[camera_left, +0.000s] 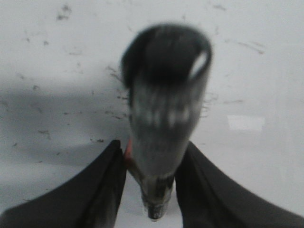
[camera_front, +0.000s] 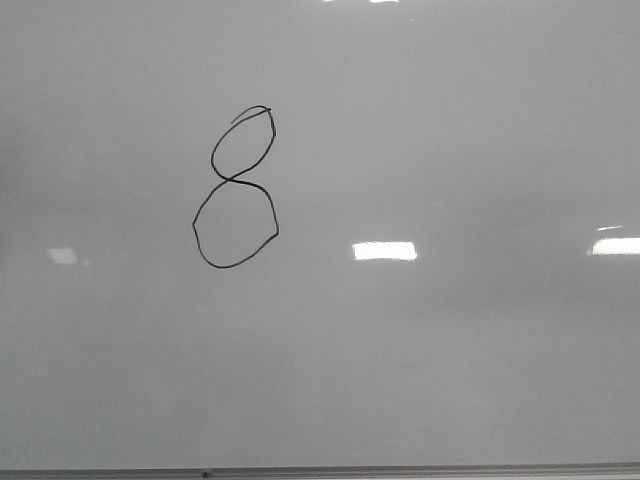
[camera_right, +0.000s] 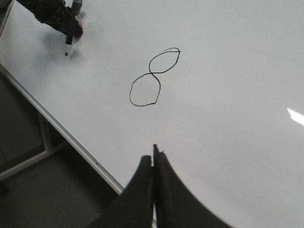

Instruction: Write number 8 on whiteboard

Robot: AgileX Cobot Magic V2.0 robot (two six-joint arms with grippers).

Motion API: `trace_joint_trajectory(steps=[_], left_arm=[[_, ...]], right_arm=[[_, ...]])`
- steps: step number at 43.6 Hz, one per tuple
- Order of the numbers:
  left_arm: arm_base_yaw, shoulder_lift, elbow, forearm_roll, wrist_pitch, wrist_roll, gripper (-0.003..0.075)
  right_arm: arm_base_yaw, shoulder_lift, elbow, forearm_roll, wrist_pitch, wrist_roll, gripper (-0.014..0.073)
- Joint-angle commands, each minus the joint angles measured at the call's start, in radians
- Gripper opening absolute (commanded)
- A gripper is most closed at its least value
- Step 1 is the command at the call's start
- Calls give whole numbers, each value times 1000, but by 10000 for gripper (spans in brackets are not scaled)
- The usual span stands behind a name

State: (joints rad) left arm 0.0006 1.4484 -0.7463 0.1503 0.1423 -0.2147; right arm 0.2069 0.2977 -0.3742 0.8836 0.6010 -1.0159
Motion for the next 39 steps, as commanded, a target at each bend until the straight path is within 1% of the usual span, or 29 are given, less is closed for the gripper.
trace_joint_trajectory(steps=[1,4,8,11,21,26,31,35,39], left_arm=[[-2,-22,-30,-7,-67,-9,317],[-2,-22,-30,-7,-65,-9,360],[-2,-28,-30,-7,-55,-9,451],[-1,-33,-30,-3,-51,-9,481],[-1,-72,-30,1,-15,-9,482],[-2,-152,-30,39,23,-9,482],[-2,-241,-30,39,77,-9,480],[-2,-330,-7,39,92,-9,460],[-20,-435,50,39,95,-9,413]], right_arm=[[-6,7,-25,30,-53,1,-60],[-6,7,-25,30,-53,1,-60],[-6,7,-25,30,-53,1,-60],[-6,7,-25,30,-53,1,-60],[-6,7,-25,30,-53,1,-60],[-6,7,-25,30,-51,1,-60],[-6,7,-25,30,-51,1,-60],[-6,7,-25,31,-52,1,-60],[-6,7,-25,31,-52,1,-60]])
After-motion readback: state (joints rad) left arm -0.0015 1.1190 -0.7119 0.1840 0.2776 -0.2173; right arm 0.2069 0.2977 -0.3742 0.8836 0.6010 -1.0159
